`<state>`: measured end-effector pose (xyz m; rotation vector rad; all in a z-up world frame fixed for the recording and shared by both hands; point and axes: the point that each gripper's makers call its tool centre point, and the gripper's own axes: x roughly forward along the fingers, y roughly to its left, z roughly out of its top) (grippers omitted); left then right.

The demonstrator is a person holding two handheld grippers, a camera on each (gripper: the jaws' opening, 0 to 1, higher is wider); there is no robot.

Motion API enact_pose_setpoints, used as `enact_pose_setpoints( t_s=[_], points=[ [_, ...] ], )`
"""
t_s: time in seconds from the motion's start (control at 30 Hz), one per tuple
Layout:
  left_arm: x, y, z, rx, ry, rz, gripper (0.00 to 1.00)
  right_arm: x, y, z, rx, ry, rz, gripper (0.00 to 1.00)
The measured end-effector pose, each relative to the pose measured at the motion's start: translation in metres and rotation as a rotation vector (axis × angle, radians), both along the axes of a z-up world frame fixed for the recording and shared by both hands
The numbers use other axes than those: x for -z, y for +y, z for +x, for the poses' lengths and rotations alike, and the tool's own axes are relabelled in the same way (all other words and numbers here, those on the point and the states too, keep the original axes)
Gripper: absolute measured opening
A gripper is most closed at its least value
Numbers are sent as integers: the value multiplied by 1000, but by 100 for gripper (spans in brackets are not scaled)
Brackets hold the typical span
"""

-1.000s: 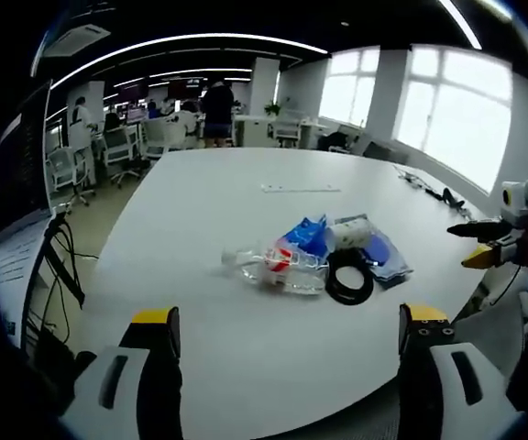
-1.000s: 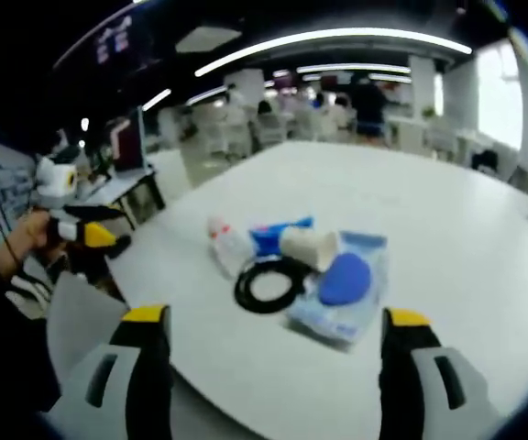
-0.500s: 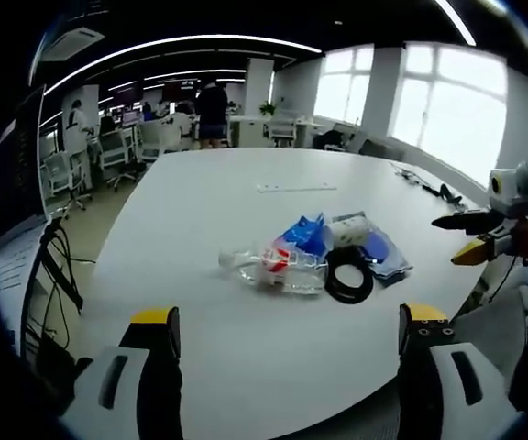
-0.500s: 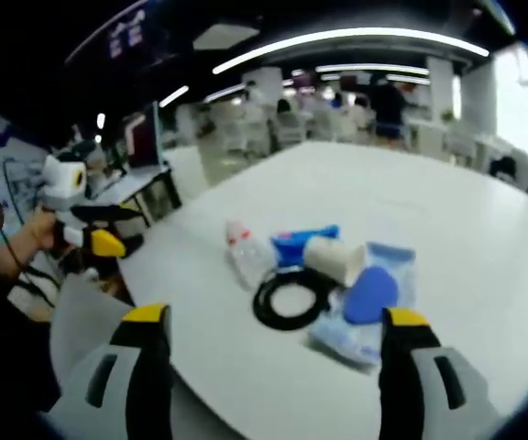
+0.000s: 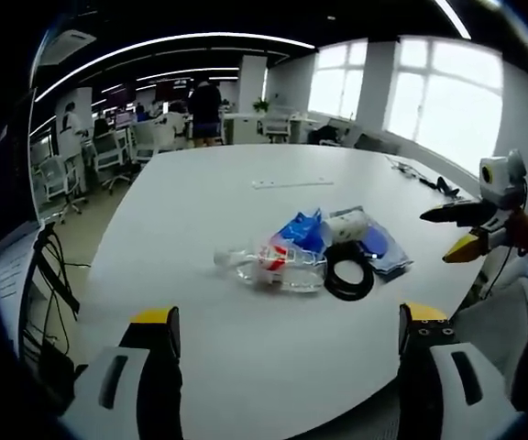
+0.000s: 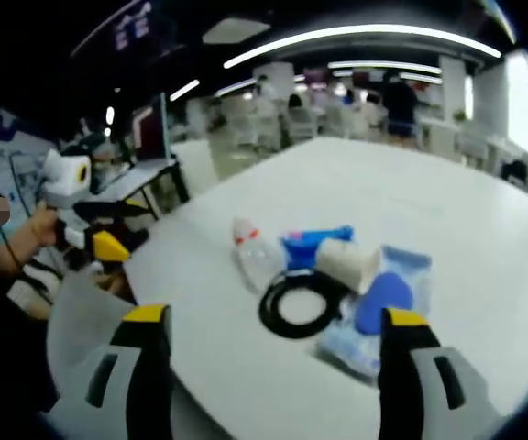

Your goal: Arrange the tabletop items into an orderly group along one side of the table until the central work area is clear of visible clutter.

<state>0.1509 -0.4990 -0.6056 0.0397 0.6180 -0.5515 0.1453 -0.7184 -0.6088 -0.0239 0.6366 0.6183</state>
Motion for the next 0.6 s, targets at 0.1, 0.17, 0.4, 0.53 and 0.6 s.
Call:
enact_pose_setpoints(
  t_s=[0.1, 0.17, 0.4, 0.53, 0.6],
  points=[
    [0, -1, 1, 5, -1, -1, 99, 1, 3, 3, -8, -2, -1, 91],
    [0, -3, 2, 10, -4, -4, 99, 2, 5, 6, -14, -5, 1, 91],
    [-2, -11, 5, 27, 2, -31, 99, 7, 22, 15, -39, -10, 21, 89],
    [-2, -15, 4, 48, 10, -21, 99, 13, 34, 19, -77, -7, 5, 88],
    [-1, -16, 4, 52, 10, -24, 99, 16, 38, 21, -88, 0, 2, 88]
  ],
)
